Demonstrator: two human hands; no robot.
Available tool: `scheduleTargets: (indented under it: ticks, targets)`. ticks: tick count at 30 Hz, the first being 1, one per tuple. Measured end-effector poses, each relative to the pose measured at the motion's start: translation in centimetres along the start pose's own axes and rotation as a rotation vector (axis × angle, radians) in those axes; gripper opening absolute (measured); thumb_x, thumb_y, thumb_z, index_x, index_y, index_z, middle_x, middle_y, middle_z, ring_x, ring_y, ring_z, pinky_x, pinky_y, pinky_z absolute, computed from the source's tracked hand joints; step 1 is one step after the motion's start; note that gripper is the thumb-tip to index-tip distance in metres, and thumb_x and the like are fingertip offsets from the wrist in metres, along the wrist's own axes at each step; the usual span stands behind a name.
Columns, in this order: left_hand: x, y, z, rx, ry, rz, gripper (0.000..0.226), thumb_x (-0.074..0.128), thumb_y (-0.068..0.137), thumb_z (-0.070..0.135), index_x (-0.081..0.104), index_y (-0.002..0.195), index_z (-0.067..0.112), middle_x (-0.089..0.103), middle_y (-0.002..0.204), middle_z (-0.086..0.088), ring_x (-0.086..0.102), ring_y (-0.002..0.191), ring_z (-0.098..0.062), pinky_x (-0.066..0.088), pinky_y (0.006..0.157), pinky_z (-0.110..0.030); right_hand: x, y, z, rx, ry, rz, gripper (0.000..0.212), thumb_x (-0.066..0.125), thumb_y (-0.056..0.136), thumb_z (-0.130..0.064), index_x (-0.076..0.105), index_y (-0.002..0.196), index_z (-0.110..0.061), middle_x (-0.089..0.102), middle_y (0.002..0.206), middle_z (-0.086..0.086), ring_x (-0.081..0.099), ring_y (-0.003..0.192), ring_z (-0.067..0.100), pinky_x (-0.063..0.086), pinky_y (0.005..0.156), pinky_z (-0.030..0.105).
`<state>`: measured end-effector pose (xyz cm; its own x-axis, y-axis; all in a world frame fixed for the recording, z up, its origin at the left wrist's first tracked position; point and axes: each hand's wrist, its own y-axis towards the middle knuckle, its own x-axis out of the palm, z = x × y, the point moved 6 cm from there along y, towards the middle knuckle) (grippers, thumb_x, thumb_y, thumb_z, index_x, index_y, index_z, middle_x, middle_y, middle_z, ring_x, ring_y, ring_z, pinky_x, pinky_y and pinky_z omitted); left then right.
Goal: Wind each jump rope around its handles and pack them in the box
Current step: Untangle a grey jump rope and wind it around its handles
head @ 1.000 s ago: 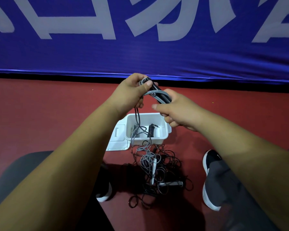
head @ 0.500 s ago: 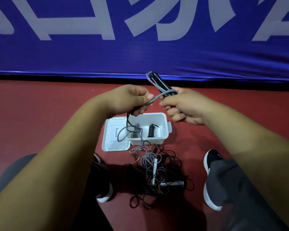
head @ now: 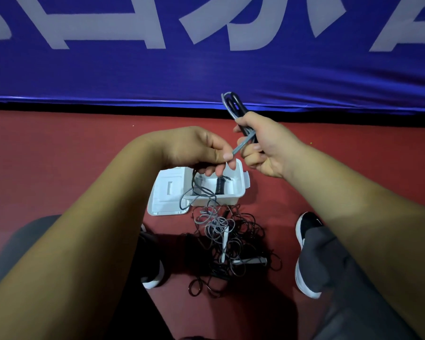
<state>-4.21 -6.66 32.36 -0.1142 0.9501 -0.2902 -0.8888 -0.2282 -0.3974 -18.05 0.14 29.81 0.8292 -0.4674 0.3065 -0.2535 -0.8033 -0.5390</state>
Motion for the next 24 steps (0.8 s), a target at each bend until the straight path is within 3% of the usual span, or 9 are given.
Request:
scheduleTargets:
  ticks: [3,9,14,17,21,24]
  targets:
    - [-0.9,0.1,-0.9,-0.097,0.032,0.042,0.015,0.062,0.105,0.019,0.075,0.106,0.012,0.073,0.089,-0.008,0.065,0.076,-0.016,0.05,0.065,-0.024,-0.3,0.1,-0.2,0.0,0.014,0.001,0.018,0.065,0.1,-0.031,0.057,0.094,-0.016,0.038,0.062,-0.005,0.022,0.043,0.004,0.014,0.034,0.018]
    - [-0.8,0.7,-2.9,-0.223,0.053,0.092,0.017,0.062,0.105,0.014,0.075,0.113,0.006,0.079,0.094,-0.011,0.076,0.086,-0.017,0.061,0.077,-0.028,0.3,-1.1,-0.9,0.011,-0.12,-0.14,0.015,0.068,0.101,-0.024,0.056,0.102,-0.016,0.045,0.064,-0.005,0.026,0.045,0.001,0.016,0.034,0.015]
    - [-1.7,0.6,-3.7,-0.245,0.15,0.233,0.017,0.07,0.101,0.018,0.078,0.105,0.003,0.081,0.094,-0.011,0.075,0.079,-0.012,0.063,0.084,-0.035,0.9,-2.3,0.1,0.114,-0.233,-0.307,0.016,0.069,0.102,-0.018,0.055,0.096,-0.012,0.052,0.073,0.0,0.029,0.049,0.002,0.019,0.035,0.014]
    - [-2.3,0.7,-3.7,-0.159,0.079,0.345,0.011,0.073,0.097,0.01,0.077,0.102,0.001,0.079,0.096,-0.019,0.075,0.085,-0.023,0.064,0.089,-0.041,1.5,-3.1,0.6,0.157,-0.237,-0.411,0.014,0.063,0.101,-0.011,0.056,0.09,-0.009,0.052,0.072,0.002,0.029,0.048,0.001,0.016,0.039,0.014]
    - [-3.0,0.2,-2.5,0.058,-0.101,0.509,0.017,0.07,0.088,-0.012,0.073,0.105,-0.009,0.077,0.098,-0.022,0.077,0.086,-0.027,0.063,0.077,-0.036,1.8,-4.7,1.2,0.228,-0.34,-0.572,0.017,0.059,0.097,-0.006,0.058,0.081,-0.003,0.057,0.07,0.005,0.032,0.045,0.001,0.015,0.041,0.016]
    - [-2.8,-0.1,-1.2,0.222,-0.061,0.456,0.013,0.064,0.091,-0.013,0.071,0.102,-0.01,0.074,0.1,-0.028,0.073,0.086,-0.026,0.06,0.077,-0.033,1.9,-5.3,2.2,0.299,-0.421,-0.632,0.009,0.049,0.104,-0.001,0.058,0.105,0.0,0.059,0.072,0.007,0.032,0.041,0.0,0.014,0.041,0.017]
